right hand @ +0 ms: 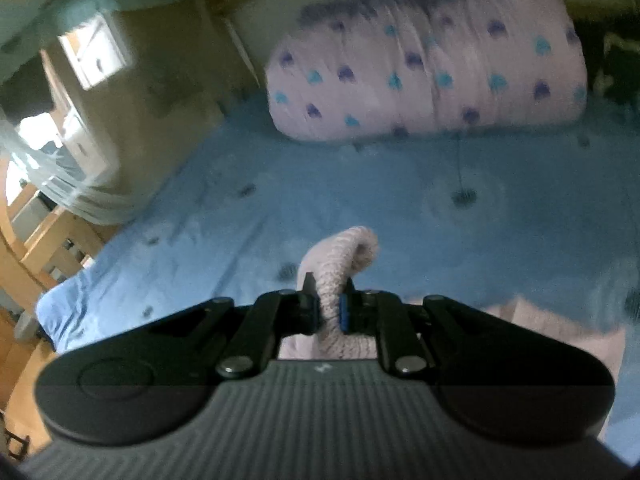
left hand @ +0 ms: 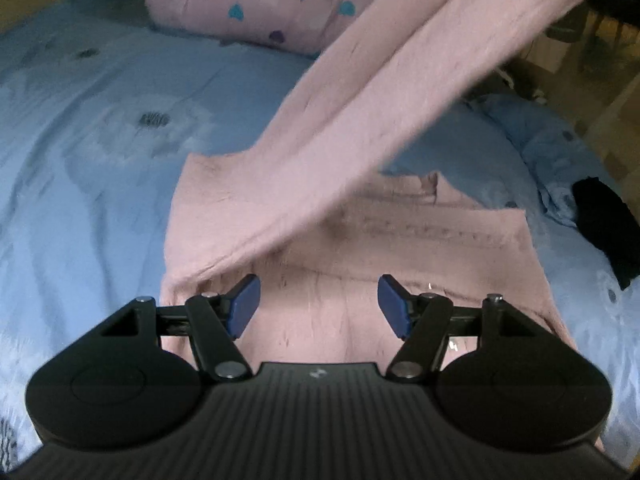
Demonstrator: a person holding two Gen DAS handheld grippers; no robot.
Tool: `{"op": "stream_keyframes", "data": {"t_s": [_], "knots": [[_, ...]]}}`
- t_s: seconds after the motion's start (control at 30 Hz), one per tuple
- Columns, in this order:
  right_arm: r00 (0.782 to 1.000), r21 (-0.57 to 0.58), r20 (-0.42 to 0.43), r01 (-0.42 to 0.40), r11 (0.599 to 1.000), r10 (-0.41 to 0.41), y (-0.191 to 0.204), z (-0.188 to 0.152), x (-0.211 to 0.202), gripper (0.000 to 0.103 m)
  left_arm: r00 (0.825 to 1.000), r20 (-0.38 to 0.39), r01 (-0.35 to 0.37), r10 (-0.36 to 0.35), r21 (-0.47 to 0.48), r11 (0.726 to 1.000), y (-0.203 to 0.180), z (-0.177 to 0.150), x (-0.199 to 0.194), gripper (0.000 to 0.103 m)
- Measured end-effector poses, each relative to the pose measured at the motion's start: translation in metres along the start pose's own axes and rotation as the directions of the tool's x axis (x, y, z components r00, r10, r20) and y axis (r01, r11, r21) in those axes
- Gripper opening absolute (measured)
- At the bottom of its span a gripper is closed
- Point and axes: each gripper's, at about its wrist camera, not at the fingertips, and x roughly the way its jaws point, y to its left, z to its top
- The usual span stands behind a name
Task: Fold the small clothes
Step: 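Grasp the folded cardigan edge with the right tool and lift it over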
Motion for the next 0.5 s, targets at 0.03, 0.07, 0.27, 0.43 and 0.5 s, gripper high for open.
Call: {"op": "stream_keyframes", "data": {"t_s": [0.03, 0.07, 0.27, 0.43, 0.5], "knots": [[1.000, -0.009, 0.025, 0.001, 1.000, -0.001, 0.001, 0.005, -0.009, 0.013, 1.000, 0.008, -0.010, 0.010, 0.008, 1.000, 0.000, 0.002, 0.004, 0.070], [0.999, -0.012, 0.041, 0.004, 1.000, -0.004, 0.000, 0.008, -0.016, 0.013, 0.999, 0.011, -0.030, 0.030, 0.020, 0.999, 0.000, 0.003, 0.010, 0.070], [0.991, -0.011, 0.096, 0.092, 0.996, -0.090, -0.036, 0.011, -0.040, 0.013, 0.997, -0.019, -0.074, 0.075, 0.007, 0.997, 0.007, 0.006, 0.031, 0.070], [0.981, 0.054, 0.036, 0.187, 0.981, -0.189, -0.087, -0.017, -0.034, 0.013, 0.994, -0.061, -0.085, 0.089, 0.063, 0.994, -0.004, -0.003, 0.042, 0.070], [0.972, 0.069, -0.005, 0.236, 0.969, -0.236, -0.109, -0.037, -0.027, 0.013, 0.992, -0.087, -0.087, 0.092, 0.065, 0.994, -0.006, -0.010, 0.047, 0.070]]}}
